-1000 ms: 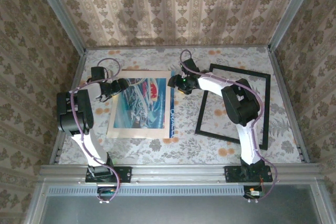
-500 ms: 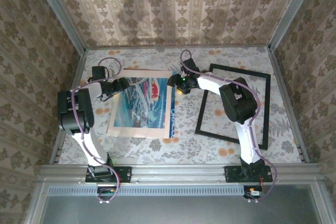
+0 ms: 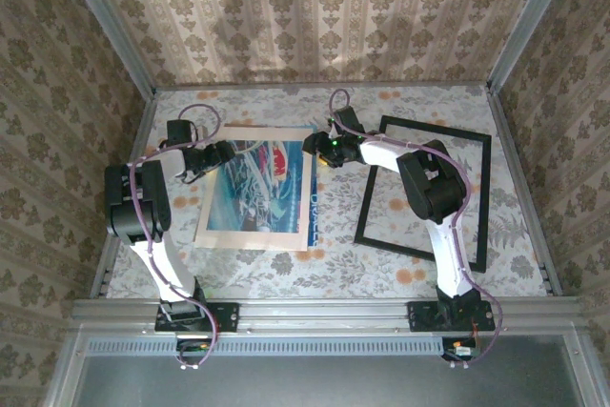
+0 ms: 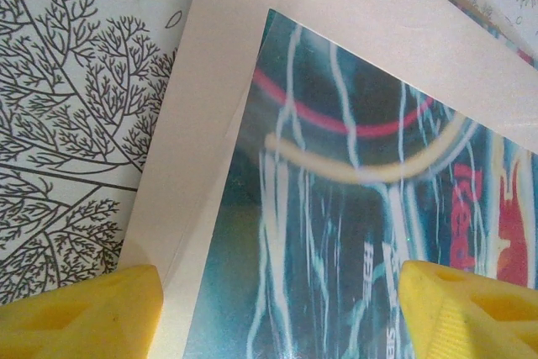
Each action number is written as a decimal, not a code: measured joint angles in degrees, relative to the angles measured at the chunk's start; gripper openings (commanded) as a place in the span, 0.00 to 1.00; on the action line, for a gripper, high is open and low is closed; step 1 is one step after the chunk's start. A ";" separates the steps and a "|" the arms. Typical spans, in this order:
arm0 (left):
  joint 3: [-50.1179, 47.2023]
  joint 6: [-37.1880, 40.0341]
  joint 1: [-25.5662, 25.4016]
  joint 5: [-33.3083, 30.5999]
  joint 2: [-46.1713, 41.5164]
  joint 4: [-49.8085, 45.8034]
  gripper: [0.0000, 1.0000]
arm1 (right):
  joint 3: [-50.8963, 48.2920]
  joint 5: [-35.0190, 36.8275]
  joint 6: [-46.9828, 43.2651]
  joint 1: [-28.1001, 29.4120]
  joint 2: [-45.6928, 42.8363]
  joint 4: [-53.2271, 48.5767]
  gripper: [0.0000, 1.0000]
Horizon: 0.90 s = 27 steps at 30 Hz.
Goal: Put the photo into the frame
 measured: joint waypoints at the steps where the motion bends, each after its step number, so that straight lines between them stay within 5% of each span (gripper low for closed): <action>1: 0.00 0.00 0.00 0.00 0.02 0.00 0.76 | -0.02 0.00 -0.17 0.00 0.00 0.02 0.59; 27: 0.50 0.02 -0.02 0.85 0.52 0.02 0.76 | -0.63 1.77 -8.92 0.28 -2.32 -2.84 0.59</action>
